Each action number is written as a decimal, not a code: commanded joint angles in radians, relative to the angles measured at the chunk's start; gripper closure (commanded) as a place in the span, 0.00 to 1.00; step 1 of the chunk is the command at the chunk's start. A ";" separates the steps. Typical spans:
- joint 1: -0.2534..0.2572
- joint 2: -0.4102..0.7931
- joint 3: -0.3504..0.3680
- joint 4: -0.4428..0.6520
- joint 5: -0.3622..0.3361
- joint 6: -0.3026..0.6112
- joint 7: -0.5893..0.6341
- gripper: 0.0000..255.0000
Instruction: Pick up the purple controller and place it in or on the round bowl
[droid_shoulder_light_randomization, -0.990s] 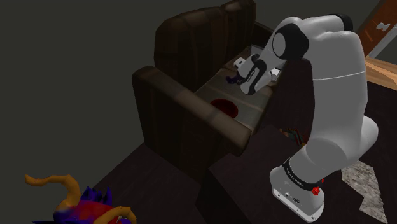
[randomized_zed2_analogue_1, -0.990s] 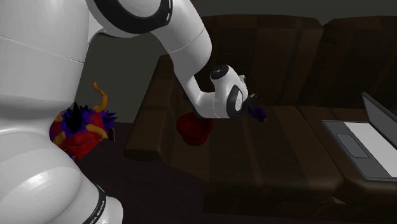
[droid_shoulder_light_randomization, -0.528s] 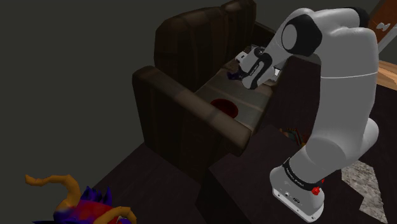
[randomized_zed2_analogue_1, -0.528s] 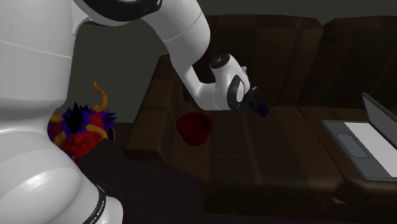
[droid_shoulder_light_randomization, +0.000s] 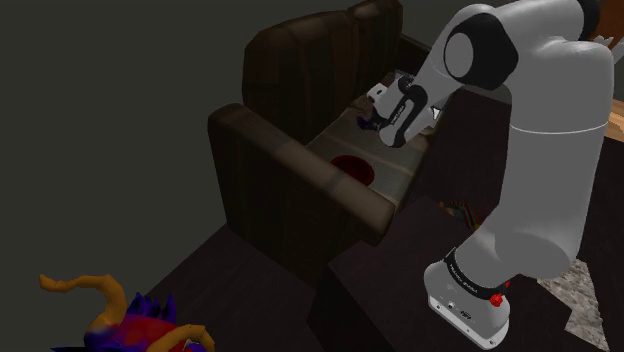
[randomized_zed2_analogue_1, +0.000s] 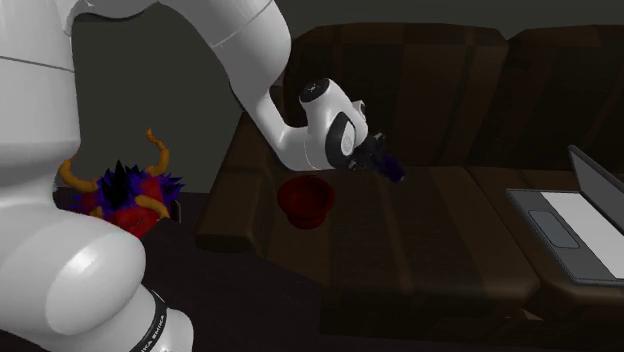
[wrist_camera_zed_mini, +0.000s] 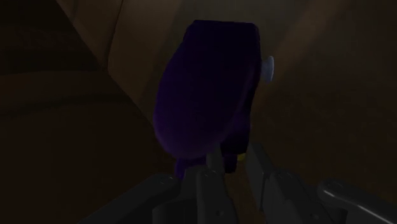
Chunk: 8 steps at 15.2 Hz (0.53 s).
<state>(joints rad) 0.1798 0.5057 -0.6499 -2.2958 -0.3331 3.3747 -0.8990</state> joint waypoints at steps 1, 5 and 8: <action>0.133 -0.017 -0.094 -0.080 0.040 0.030 0.004 1.00; 0.246 -0.017 -0.164 -0.143 0.084 0.055 0.006 1.00; 0.088 0.026 -0.068 -0.158 -0.028 0.207 -0.040 0.00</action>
<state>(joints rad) 0.3297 0.5161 -0.7531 -2.4494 -0.3122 3.5193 -0.9195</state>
